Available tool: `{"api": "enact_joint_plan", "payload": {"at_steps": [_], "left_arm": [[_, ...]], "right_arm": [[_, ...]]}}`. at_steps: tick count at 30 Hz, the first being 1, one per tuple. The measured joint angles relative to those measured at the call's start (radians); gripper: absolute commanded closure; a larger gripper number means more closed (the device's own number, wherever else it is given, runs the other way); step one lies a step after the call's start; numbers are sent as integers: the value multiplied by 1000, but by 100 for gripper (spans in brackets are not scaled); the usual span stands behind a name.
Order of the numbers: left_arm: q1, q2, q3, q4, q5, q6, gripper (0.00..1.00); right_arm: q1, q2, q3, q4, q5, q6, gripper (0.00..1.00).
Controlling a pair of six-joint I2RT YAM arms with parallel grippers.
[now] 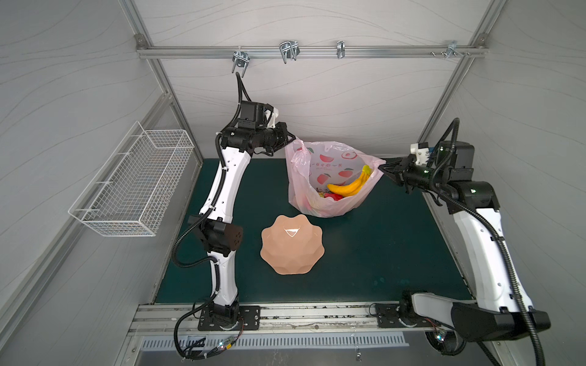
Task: Place the fruits into the plastic bag
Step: Place the plastic bag at the center of the table.
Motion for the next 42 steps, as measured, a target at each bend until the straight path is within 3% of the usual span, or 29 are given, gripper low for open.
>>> {"api": "enact_joint_plan", "payload": {"at_steps": [8, 11, 13, 14, 19, 21, 29, 36, 42], "left_arm": [[32, -26, -135, -8, -14, 64, 100], [39, -72, -219, 5, -22, 84, 90], [49, -111, -276, 20, -23, 92, 77], [56, -131, -303, 27, -23, 95, 65], [74, -201, -365, 64, -29, 84, 25], [80, -221, -368, 75, -34, 64, 1], [96, -340, -409, 95, -34, 19, 0], [122, -440, -458, 92, -40, 8, 0], [163, -528, -513, 85, -86, 15, 0]], "right_arm": [[166, -21, -66, 10, 48, 0, 100], [223, -47, -112, 23, 63, 0, 100], [243, -67, -142, 29, 68, 0, 98], [247, -76, -157, 32, 70, 0, 94], [237, -86, -172, 29, 73, -18, 58], [215, -84, -162, 17, 68, -27, 47], [17, -84, -123, -39, 23, -105, 2], [-149, -84, -84, -100, -54, -199, 1], [-184, -66, -2, -174, -20, -320, 1]]}}
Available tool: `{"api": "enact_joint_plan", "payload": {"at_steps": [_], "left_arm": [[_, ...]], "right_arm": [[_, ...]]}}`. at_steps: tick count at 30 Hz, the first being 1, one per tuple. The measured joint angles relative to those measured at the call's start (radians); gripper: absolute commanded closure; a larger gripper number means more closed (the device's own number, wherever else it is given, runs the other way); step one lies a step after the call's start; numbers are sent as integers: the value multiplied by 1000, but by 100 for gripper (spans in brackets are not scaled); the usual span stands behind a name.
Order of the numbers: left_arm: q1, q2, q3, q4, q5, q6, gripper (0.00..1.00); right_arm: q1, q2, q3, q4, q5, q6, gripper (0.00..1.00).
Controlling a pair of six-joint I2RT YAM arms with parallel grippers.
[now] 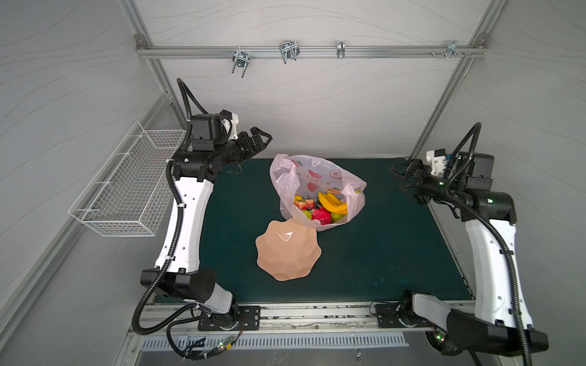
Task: Place the fruits into the plastic bag
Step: Place the plastic bag at the center of the table, then reset both arms
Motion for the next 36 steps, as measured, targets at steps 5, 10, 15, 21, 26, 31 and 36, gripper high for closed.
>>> {"api": "enact_joint_plan", "payload": {"at_steps": [5, 10, 15, 21, 26, 31, 36], "left_arm": [[19, -126, -171, 1, -91, 36, 0], [50, -248, -401, 18, -235, 107, 0], [133, -343, -699, 110, -394, 182, 0], [166, -388, -1096, 352, -519, 282, 0], [166, -439, -1411, 684, -542, 348, 0], [166, -326, -1580, 1069, -545, 366, 3], [167, -57, -1587, 1471, -479, 397, 0]], "right_arm": [[0, 19, 20, -53, 116, -111, 1], [0, 32, -62, -33, 245, -168, 1], [2, 33, -296, 114, 358, -169, 1], [50, 35, -543, 330, 540, -278, 1], [147, 10, -769, 611, 658, -475, 1], [109, -52, -959, 869, 697, -567, 1], [52, -15, -1090, 1169, 657, -583, 1]]}}
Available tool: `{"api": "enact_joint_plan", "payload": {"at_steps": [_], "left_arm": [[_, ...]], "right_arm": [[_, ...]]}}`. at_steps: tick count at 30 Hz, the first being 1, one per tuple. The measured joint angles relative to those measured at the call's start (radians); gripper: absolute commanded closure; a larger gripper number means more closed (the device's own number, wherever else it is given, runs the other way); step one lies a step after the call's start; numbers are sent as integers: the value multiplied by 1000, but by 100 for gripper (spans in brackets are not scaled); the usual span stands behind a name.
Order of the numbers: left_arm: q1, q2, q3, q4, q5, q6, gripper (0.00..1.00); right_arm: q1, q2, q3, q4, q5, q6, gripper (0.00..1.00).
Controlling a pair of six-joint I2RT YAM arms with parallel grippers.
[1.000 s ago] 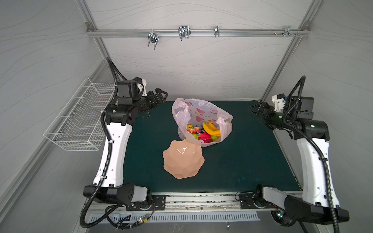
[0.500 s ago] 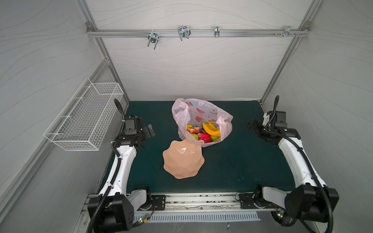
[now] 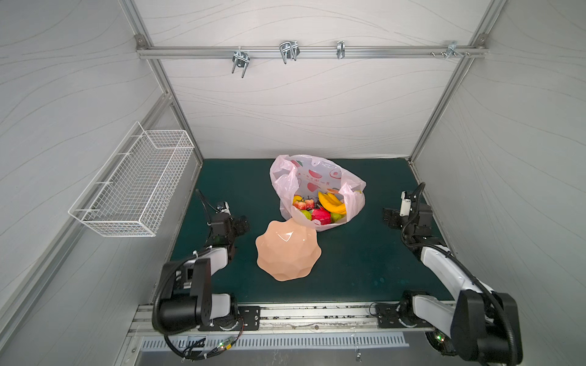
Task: Place the fruits into the plastic bag
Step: Reset both arms
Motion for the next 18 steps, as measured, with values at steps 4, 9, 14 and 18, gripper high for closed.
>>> {"api": "enact_joint_plan", "payload": {"at_steps": [4, 9, 14, 18], "left_arm": [[-3, 111, 6, 100, 61, 31, 0], [-6, 114, 24, 172, 96, 54, 0], [-39, 114, 63, 171, 62, 73, 0], [-56, 114, 67, 167, 43, 79, 0]], "right_arm": [[-5, 132, -54, 218, -72, 13, 1], [57, 352, -91, 473, -77, 10, 1], [66, 445, -61, 500, -75, 10, 1], [77, 443, -33, 523, -58, -4, 1]]}}
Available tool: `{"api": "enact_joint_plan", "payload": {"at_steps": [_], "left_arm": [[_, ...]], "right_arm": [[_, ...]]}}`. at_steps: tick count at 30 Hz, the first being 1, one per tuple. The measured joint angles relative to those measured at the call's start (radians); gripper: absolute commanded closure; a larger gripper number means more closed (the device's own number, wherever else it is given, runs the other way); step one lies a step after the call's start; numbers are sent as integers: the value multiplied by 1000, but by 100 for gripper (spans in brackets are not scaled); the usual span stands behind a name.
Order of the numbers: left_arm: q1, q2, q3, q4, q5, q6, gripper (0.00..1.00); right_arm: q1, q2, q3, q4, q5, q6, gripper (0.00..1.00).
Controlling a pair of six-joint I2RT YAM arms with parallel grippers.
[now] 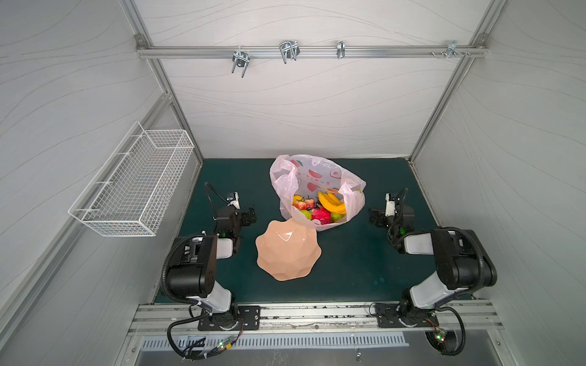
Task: Place the fruits into the plastic bag
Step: Reset both arms
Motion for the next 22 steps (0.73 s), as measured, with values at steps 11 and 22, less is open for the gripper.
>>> {"api": "enact_joint_plan", "payload": {"at_steps": [11, 22], "left_arm": [[-35, 0, 0, -5, -77, 23, 0], [-11, 4, 2, -21, -60, 19, 0]], "right_arm": [[20, 0, 5, 6, 23, -13, 1], [20, 0, 5, 6, 25, -13, 1]]}}
